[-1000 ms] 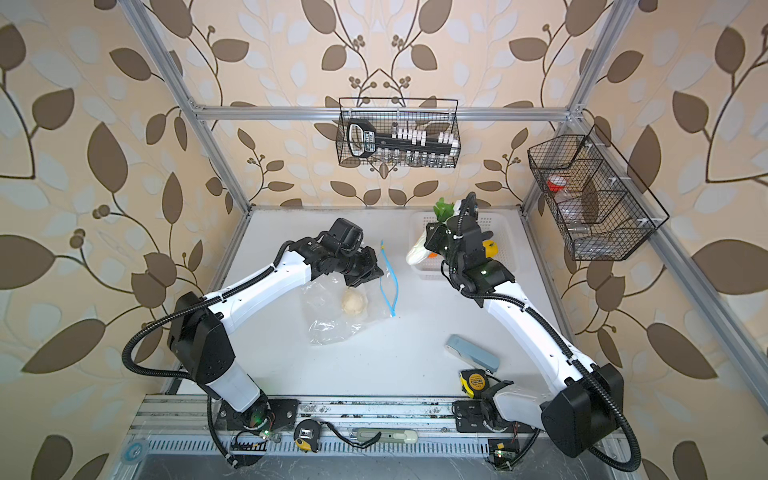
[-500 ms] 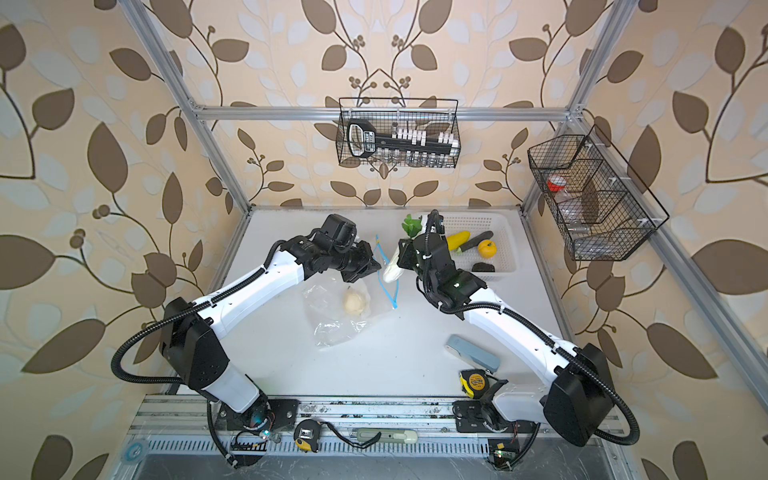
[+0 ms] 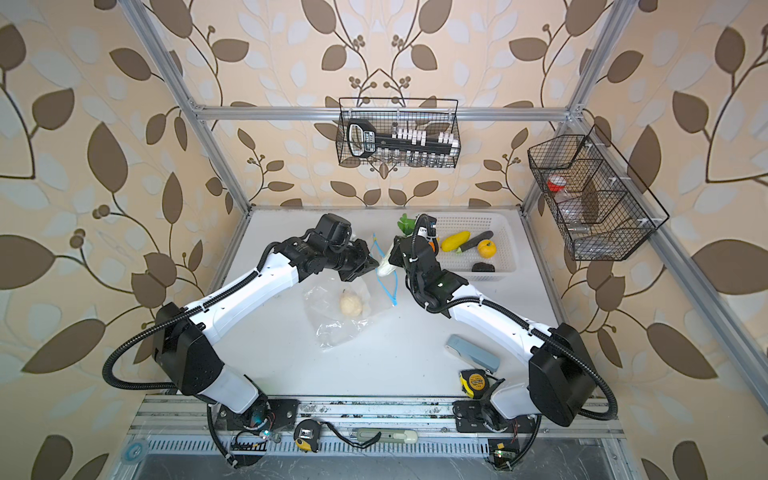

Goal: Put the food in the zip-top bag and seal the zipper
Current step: 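Carry the bok choy with the right gripper to the bag mouth, then lower the bok choy into the bag and open the right gripper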

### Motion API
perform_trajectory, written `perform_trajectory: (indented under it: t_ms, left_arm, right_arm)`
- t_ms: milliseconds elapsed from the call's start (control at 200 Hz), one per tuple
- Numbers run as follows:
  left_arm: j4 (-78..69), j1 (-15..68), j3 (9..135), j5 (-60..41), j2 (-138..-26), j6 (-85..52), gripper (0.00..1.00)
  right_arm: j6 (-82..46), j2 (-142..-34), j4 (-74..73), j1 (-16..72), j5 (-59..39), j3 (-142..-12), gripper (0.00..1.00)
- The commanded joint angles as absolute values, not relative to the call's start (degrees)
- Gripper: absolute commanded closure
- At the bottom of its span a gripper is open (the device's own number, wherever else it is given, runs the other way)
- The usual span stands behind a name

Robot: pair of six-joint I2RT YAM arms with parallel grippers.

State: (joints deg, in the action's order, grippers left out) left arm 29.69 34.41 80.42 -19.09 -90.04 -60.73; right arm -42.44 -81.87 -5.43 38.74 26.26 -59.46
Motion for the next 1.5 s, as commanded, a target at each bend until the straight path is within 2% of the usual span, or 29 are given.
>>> perform_trajectory:
  t_ms: [0, 585, 1030, 1195, 1494]
  left_arm:
    - [27.5, 34.2, 79.8, -20.0, -87.7, -61.6, 1.00]
    - [25.6, 34.2, 78.1, -21.3, -86.7, -62.5, 1.00]
    - [25.1, 34.2, 78.0, -21.6, -86.6, -62.2, 1.00]
    - [24.8, 34.2, 77.6, -21.5, -86.8, -62.3, 1.00]
    - [24.5, 34.2, 77.3, -21.4, -86.6, -62.3, 1.00]
  right_arm:
    - [-44.5, -84.1, -9.4, 39.8, 29.7, -60.0, 0.74]
    - [-48.5, -93.9, -7.3, 41.0, 30.6, -68.7, 0.72]
    - [-48.5, -95.9, -3.9, 43.0, 30.3, -70.2, 0.69]
    - [-48.5, -95.8, -3.4, 43.0, 29.2, -70.2, 0.65]
    - [-48.4, -95.0, -3.4, 43.1, 27.7, -70.4, 0.50]
